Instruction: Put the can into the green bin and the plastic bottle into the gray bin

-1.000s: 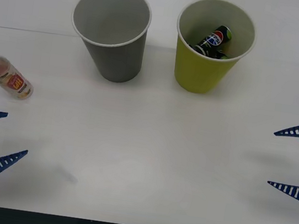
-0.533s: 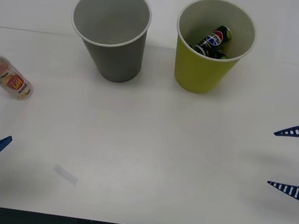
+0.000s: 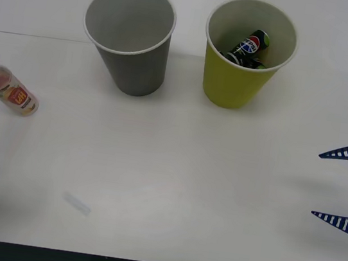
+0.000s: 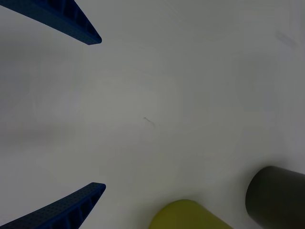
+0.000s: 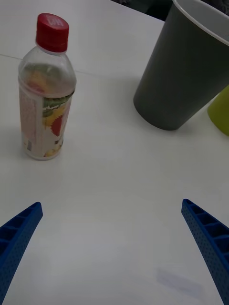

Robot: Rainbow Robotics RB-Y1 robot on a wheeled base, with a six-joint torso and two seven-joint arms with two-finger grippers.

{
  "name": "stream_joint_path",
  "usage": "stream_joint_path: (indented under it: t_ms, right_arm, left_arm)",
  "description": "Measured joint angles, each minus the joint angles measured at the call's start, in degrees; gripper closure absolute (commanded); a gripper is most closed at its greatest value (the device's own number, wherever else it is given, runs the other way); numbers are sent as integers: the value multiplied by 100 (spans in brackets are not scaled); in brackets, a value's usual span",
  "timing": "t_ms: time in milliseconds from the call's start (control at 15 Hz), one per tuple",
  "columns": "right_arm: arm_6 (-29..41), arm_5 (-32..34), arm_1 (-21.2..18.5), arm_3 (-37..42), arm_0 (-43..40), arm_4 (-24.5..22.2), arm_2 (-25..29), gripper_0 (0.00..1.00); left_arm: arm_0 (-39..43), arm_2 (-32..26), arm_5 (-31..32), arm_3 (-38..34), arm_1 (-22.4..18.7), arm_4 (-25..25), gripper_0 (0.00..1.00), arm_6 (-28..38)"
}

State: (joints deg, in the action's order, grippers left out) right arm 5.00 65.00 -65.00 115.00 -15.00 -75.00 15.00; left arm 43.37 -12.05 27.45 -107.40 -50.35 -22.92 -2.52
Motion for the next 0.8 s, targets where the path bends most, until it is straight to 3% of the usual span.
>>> stream_joint_path:
  t_ms: [133, 467, 800]
  right_arm:
    - [0, 0, 0, 0, 0, 0, 0, 0]
    - [0, 0, 0, 0, 0, 0, 0, 0]
    - [0, 0, 0, 0, 0, 0, 0, 0]
  left_arm:
    - [-131, 0, 8, 282, 103, 294, 0, -241]
    - [-777, 456, 517, 1212, 133, 1557, 0, -1631]
    - [-1425, 778, 898, 2179, 140, 2073, 0, -2842]
